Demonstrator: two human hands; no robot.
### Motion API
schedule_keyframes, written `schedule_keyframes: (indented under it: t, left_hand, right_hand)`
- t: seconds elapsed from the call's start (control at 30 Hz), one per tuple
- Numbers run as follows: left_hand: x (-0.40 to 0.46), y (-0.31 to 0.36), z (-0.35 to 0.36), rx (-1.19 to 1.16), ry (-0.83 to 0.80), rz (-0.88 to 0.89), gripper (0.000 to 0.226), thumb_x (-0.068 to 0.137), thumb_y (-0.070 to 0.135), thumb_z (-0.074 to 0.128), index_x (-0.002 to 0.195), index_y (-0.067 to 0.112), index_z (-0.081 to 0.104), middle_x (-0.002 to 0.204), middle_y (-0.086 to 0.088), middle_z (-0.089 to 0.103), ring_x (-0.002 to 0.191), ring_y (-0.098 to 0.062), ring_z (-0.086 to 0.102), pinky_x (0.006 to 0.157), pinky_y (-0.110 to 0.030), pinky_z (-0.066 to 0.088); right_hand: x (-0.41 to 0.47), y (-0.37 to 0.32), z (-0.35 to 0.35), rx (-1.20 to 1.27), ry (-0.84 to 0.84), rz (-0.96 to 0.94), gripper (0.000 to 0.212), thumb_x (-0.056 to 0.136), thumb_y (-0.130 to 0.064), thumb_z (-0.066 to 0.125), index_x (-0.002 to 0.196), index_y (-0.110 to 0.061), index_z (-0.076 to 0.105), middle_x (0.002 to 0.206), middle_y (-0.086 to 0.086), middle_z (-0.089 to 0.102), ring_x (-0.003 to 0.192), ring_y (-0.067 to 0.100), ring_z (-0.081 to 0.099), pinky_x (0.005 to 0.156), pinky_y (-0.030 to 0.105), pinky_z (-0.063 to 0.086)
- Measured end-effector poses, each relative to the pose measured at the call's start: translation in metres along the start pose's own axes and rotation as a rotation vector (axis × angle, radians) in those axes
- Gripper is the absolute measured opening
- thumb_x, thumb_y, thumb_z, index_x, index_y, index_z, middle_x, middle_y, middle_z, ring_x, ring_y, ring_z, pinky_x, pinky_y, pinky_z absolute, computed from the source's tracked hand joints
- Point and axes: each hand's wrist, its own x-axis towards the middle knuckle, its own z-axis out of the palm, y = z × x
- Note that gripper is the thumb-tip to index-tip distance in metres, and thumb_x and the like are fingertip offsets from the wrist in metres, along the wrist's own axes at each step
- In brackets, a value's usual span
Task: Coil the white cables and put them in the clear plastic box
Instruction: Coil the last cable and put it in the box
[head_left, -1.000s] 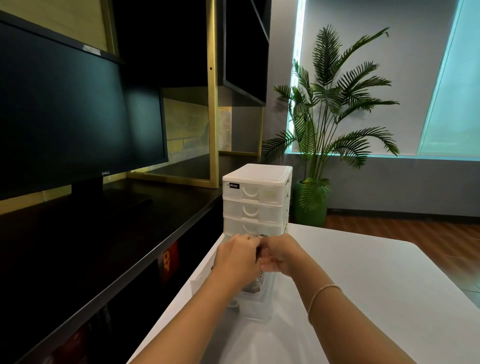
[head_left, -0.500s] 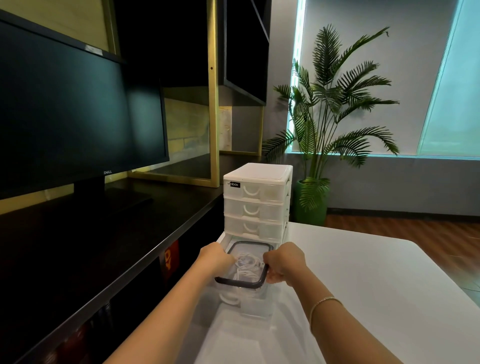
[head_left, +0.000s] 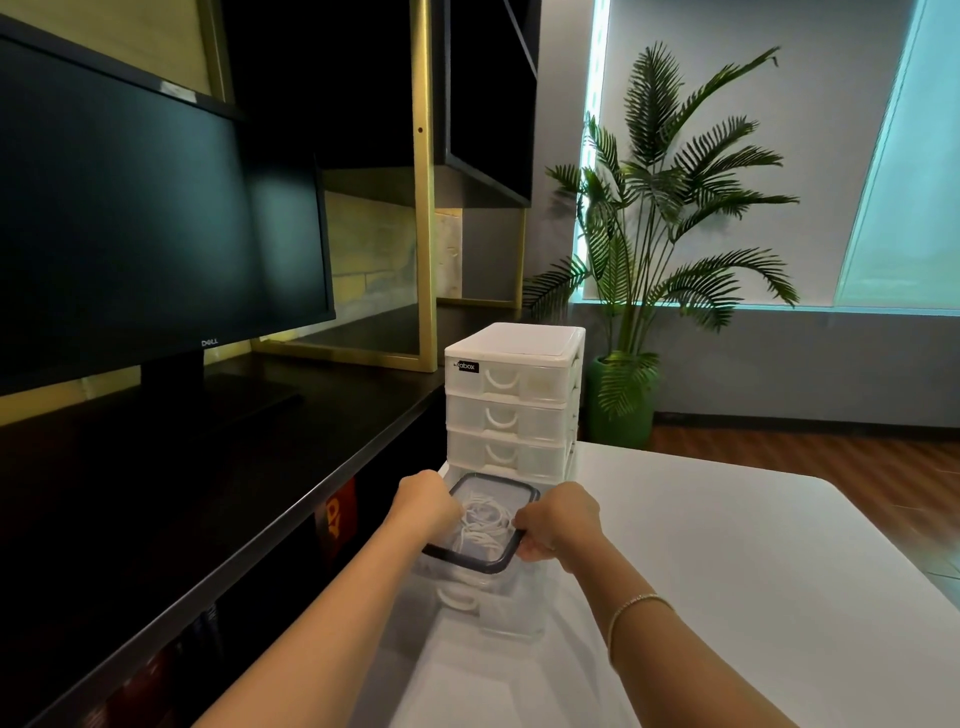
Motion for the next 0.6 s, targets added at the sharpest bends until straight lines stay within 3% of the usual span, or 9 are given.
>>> schedule_keyframes:
  t: [0.07, 0.17, 0.23, 0.3, 0.4, 0.43, 0.53, 0.6]
  left_hand:
    - [0.003, -0.003, 0.002, 0.019, 0.010, 0.008, 0.022, 0.089, 0.018, 0.057, 0.106, 0.004, 0.061, 0.094, -0.009, 0.059, 0.065, -0.012, 0.051, 0.050, -0.017, 0.040]
    - [0.005, -0.007, 0.004, 0.014, 0.012, 0.028, 0.021, 0.088, 0.020, 0.059, 0.103, 0.005, 0.062, 0.091, -0.007, 0.060, 0.066, -0.013, 0.053, 0.052, -0.017, 0.041]
    - [0.007, -0.009, 0.004, 0.003, 0.009, 0.029, 0.021, 0.088, 0.021, 0.060, 0.102, 0.006, 0.063, 0.092, -0.007, 0.062, 0.072, -0.015, 0.057, 0.059, -0.020, 0.047]
    - [0.008, -0.010, 0.004, -0.005, 0.008, 0.030, 0.023, 0.086, 0.024, 0.064, 0.102, 0.007, 0.064, 0.095, -0.008, 0.063, 0.080, -0.018, 0.061, 0.068, -0.023, 0.051]
    - [0.009, -0.010, 0.005, -0.007, -0.006, 0.010, 0.029, 0.083, 0.027, 0.067, 0.103, 0.007, 0.063, 0.098, -0.010, 0.064, 0.087, -0.020, 0.062, 0.068, -0.023, 0.050]
    - [0.009, -0.009, 0.005, -0.013, -0.011, 0.002, 0.030, 0.083, 0.028, 0.068, 0.104, 0.006, 0.063, 0.099, -0.010, 0.063, 0.088, -0.021, 0.062, 0.067, -0.023, 0.049]
    - [0.010, -0.011, 0.005, -0.021, -0.011, 0.003, 0.027, 0.085, 0.024, 0.065, 0.104, 0.005, 0.064, 0.100, -0.010, 0.063, 0.088, -0.021, 0.061, 0.069, -0.024, 0.050]
    - [0.010, -0.012, 0.004, -0.023, 0.012, 0.010, 0.022, 0.089, 0.016, 0.059, 0.108, 0.005, 0.064, 0.104, -0.010, 0.064, 0.093, -0.022, 0.061, 0.078, -0.027, 0.053]
  right_hand:
    - [0.000, -0.003, 0.000, -0.102, 0.005, 0.003, 0.017, 0.076, -0.012, 0.071, 0.070, -0.012, 0.055, 0.093, 0.008, 0.070, 0.090, 0.020, 0.069, 0.085, 0.034, 0.056]
    - [-0.001, -0.006, -0.001, -0.272, -0.021, -0.035, 0.013, 0.076, -0.014, 0.072, 0.077, -0.010, 0.059, 0.098, 0.007, 0.070, 0.091, 0.018, 0.068, 0.086, 0.031, 0.055]
    - [-0.003, -0.006, -0.002, -0.367, -0.027, -0.078, 0.013, 0.079, -0.015, 0.070, 0.088, -0.009, 0.063, 0.081, 0.001, 0.065, 0.073, 0.012, 0.064, 0.068, 0.022, 0.054]
    - [-0.006, -0.007, -0.003, -0.424, -0.022, -0.114, 0.018, 0.082, -0.015, 0.067, 0.098, -0.007, 0.065, 0.068, -0.003, 0.056, 0.058, 0.010, 0.055, 0.051, 0.016, 0.042]
    - [-0.008, -0.009, -0.001, -0.542, -0.064, -0.166, 0.012, 0.085, -0.012, 0.064, 0.096, -0.008, 0.063, 0.086, 0.002, 0.063, 0.077, 0.014, 0.061, 0.073, 0.019, 0.051]
    - [-0.009, -0.009, -0.001, -0.557, -0.074, -0.174, 0.011, 0.085, -0.012, 0.064, 0.096, -0.008, 0.063, 0.085, 0.002, 0.061, 0.076, 0.015, 0.060, 0.074, 0.020, 0.050]
    - [-0.009, -0.010, 0.000, -0.543, -0.112, -0.137, 0.018, 0.087, -0.012, 0.063, 0.103, -0.006, 0.064, 0.072, 0.001, 0.055, 0.062, 0.015, 0.058, 0.053, 0.012, 0.046]
    - [-0.008, -0.010, 0.000, -0.535, -0.113, -0.129, 0.021, 0.086, -0.012, 0.063, 0.106, -0.005, 0.064, 0.082, 0.003, 0.057, 0.075, 0.017, 0.063, 0.066, 0.016, 0.050]
